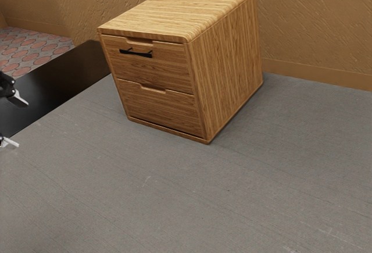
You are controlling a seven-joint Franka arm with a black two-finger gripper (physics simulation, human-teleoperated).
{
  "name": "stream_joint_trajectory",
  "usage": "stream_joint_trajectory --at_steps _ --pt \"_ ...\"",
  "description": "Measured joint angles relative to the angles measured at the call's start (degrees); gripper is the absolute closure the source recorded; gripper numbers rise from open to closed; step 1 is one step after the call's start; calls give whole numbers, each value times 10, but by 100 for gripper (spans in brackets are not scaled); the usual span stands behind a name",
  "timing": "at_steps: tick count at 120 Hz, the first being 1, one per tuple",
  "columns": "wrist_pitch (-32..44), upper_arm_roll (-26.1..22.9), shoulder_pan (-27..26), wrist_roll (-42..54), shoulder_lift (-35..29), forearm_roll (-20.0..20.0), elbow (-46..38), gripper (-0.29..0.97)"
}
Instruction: Pull the drawer handle with one arm to open the drawer
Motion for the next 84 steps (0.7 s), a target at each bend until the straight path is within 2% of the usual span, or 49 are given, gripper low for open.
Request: stream_joint_trajectory --at_steps 32,52,68,72,84 --pt "33 5 0 116 106 -1 67 0" --pt "49 29 4 166 212 -15 128 0" --pt "70 35 -5 198 241 -25 147 0" --pt "76 55 -28 205 244 -26 152 0" --pt "89 187 -173 224 247 -15 177 0"
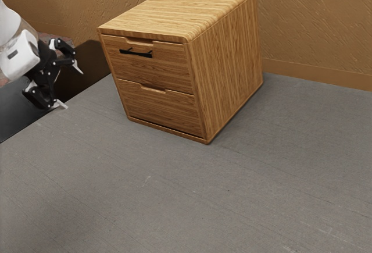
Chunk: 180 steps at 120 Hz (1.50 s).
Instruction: Pull the drawer handle with one arm to open the drawer
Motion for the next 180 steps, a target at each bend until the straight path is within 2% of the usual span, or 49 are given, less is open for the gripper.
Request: stream_joint_trajectory --at_steps 8,28,52,66,88,108,123,147,180 --pt "6 49 -53 11 1 8 12 0" --pt "15 99 -107 35 9 16 35 0" --pt "23 185 -213 56 37 16 80 0" --pt "26 290 -318 66 42 17 122 0" --pt "28 464 -515 78 42 18 182 0" --pt "29 556 -613 86 41 19 226 0" --pt "29 646 -708 91 35 19 258 0" --pt "31 730 -796 97 20 19 294 0" --pt "53 741 -808 91 18 16 296 0"
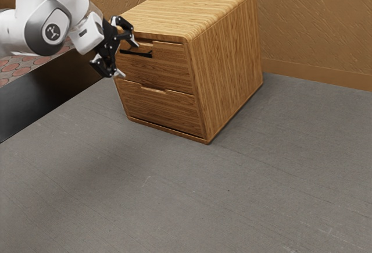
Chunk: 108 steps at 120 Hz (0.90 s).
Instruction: Pull the drawer handle with one arm to open the drawer
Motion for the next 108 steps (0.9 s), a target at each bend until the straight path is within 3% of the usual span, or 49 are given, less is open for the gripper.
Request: stream_joint_trajectory --at_steps 88,108 --pt "25 14 -1 -27 -5 -2 -24 0" --pt "28 14 -1 -34 -3 -4 -26 10"
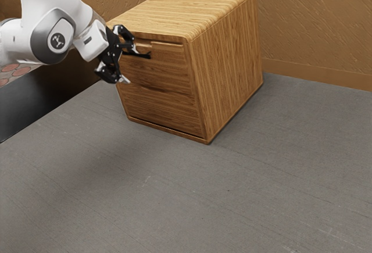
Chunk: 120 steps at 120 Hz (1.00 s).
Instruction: Pull the drawer handle with one arm to open the drawer
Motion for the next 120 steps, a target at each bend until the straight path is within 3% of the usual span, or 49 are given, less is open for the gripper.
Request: stream_joint_trajectory --at_steps 75,106,114,120 --pt "4 0 17 -19 29 -36 -6 42" --pt "-4 -4 38 -27 49 -46 -28 43" --pt "-9 -29 64 -29 50 -47 -34 46" --pt "-13 -76 111 -30 50 -46 -46 46"
